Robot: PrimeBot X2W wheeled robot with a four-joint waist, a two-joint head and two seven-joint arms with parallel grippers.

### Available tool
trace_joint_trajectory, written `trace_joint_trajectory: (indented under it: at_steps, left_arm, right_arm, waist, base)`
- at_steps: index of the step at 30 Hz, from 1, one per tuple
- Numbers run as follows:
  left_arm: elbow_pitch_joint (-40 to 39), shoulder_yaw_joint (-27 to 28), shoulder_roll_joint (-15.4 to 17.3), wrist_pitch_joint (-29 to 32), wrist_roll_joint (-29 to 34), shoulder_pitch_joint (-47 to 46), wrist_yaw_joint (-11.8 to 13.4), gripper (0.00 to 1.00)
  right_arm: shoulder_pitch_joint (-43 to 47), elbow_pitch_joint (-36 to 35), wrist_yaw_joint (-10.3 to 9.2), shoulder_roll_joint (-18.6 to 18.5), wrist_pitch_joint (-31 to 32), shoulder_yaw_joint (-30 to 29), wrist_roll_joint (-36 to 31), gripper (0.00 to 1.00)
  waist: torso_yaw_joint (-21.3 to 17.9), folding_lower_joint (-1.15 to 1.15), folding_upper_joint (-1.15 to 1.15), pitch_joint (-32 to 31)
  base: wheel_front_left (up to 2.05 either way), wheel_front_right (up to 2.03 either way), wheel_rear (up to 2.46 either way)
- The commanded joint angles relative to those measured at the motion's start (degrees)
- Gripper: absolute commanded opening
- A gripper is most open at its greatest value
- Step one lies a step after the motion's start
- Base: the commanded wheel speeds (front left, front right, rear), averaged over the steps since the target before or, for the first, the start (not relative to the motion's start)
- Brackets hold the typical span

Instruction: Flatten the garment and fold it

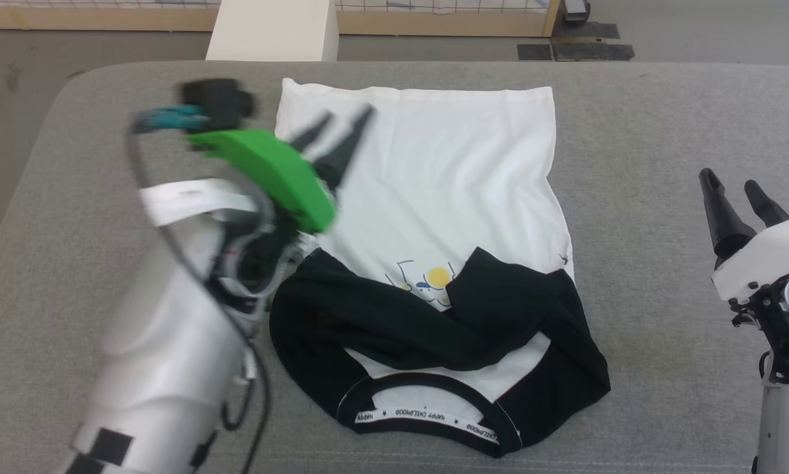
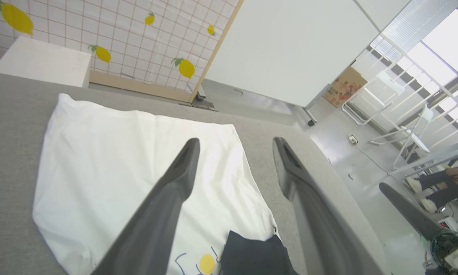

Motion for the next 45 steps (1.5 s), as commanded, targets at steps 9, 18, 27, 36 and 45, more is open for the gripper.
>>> trace_joint_trajectory:
  at_steps: [9,18,27,36,45]
  left_arm:
    - [-2.3,7.3,8.7,-21.5,10.5,9.8,2.3,1.0]
    - [-7.8,9.5,9.7,-30.5,17.9,14.1,6.0,1.0]
    - [-13.9,11.1,6.2,-31.1,21.3,11.2,6.0,1.0]
    - [-17.3,12.4,0.7,-31.2,25.2,7.7,3.7,1.0]
    - [-17.0,13.4,-4.0,-31.2,27.9,6.4,0.5,1.0]
  right_arm:
    - [1.1,-0.4,-0.08,0.0,1.1,0.9,-0.1,1.0]
    - [-6.3,-0.6,-0.08,-1.3,6.1,2.7,-3.6,1.0]
    - [-28.2,7.5,-0.08,-7.8,12.9,5.0,-11.2,1.0]
    - [-47.5,19.1,-0.08,-11.8,24.3,6.9,-21.7,1.0]
    - [-54.5,23.4,-0.08,-14.9,34.0,10.7,-27.5,1.0]
  waist:
    - [1.5,0.0,0.0,2.5]
    - [3.0,0.0,0.0,11.0]
    - [8.3,0.0,0.0,23.8]
    - [15.0,0.0,0.0,33.0]
    - [18.7,0.0,0.0,37.2]
  base:
    - [0.0,0.0,0.0]
    - [0.0,0.0,0.0]
    - [0.0,0.0,0.0]
    - [0.0,0.0,0.0]
    - [0.0,0.0,0.0]
